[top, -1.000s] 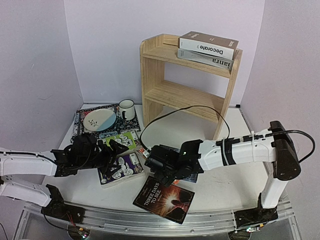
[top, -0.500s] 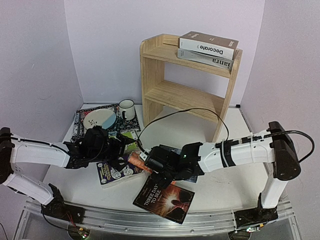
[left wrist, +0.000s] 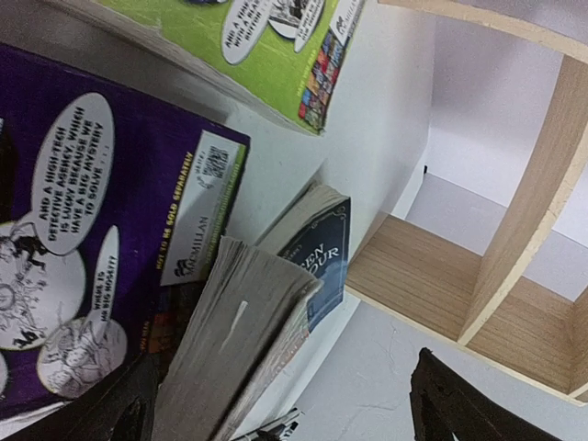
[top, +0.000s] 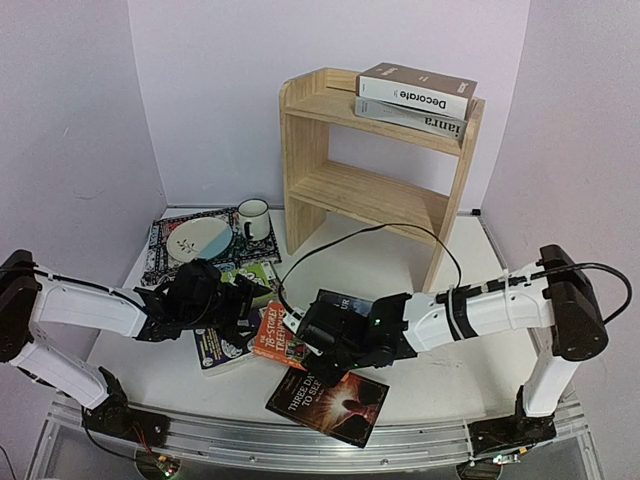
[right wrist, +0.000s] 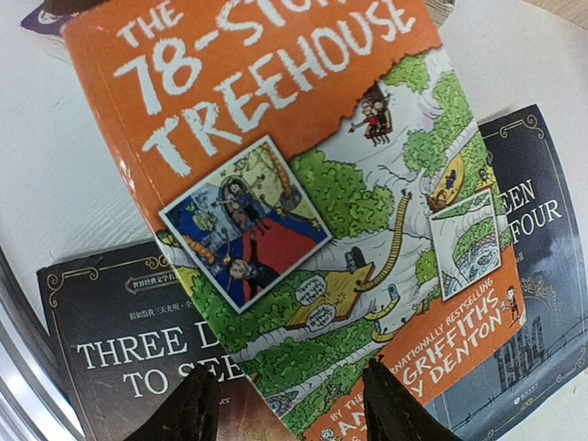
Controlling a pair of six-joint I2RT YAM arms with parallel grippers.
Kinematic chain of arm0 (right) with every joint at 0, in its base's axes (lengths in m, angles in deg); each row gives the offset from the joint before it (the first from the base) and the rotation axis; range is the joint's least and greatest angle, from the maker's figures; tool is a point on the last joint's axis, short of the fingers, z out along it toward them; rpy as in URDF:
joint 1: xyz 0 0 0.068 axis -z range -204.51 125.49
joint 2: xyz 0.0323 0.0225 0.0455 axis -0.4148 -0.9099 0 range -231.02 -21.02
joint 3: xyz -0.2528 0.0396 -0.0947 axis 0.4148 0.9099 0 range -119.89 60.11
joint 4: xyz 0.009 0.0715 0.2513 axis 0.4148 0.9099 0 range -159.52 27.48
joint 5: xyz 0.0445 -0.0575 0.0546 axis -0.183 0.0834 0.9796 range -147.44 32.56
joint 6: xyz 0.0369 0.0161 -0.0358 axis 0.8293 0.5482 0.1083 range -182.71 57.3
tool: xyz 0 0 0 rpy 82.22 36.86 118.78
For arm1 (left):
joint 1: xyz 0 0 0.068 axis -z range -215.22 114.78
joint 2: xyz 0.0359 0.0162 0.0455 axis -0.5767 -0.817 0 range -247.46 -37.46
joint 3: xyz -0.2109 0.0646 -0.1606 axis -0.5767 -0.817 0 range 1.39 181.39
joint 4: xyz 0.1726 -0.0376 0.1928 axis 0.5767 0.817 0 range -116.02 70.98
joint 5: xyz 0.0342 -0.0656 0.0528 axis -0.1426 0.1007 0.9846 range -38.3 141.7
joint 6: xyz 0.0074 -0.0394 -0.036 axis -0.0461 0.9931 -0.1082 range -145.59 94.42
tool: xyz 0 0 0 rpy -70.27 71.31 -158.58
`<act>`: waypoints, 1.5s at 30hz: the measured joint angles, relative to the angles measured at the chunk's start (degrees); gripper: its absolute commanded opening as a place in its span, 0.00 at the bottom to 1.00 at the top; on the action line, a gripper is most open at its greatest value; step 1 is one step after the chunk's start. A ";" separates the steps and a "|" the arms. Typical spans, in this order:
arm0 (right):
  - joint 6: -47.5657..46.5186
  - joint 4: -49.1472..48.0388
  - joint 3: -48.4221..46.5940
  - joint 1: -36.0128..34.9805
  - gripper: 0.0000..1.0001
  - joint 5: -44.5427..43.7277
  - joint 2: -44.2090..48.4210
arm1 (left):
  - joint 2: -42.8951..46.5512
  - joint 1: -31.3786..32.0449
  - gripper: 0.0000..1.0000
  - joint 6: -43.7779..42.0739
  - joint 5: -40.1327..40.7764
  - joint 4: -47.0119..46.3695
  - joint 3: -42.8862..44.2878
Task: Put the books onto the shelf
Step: Place the book on the book pile, then adjust the book pile.
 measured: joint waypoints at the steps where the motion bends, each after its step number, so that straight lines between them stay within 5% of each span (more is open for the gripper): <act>1: 0.00 -0.28 0.40 0.00 0.56 0.01 0.31 | 0.08 0.00 0.96 -0.13 0.38 0.01 -0.50; 7: -1.15 -1.17 2.95 0.00 0.77 0.34 2.79 | 0.46 -0.04 0.95 -1.53 1.71 -0.12 -1.82; 12: -1.80 -1.37 7.30 0.16 0.80 0.14 5.78 | 1.20 -0.21 0.93 -4.75 2.90 -0.49 -1.84; 17: -0.37 -0.91 13.03 1.35 0.79 0.05 12.28 | 7.61 -0.39 0.94 -8.39 5.66 1.17 -2.76; 27: 2.78 -1.02 20.38 3.90 0.73 -0.52 18.24 | 22.13 -0.40 0.95 -10.10 8.35 21.48 -2.86; 36: 5.80 -0.19 24.13 4.35 0.64 -2.90 19.55 | 22.95 1.23 0.95 -9.16 3.30 25.26 -3.52; 45: 6.72 0.24 24.74 4.36 0.52 -3.04 18.87 | 23.40 11.44 0.95 -5.47 3.94 25.88 -3.52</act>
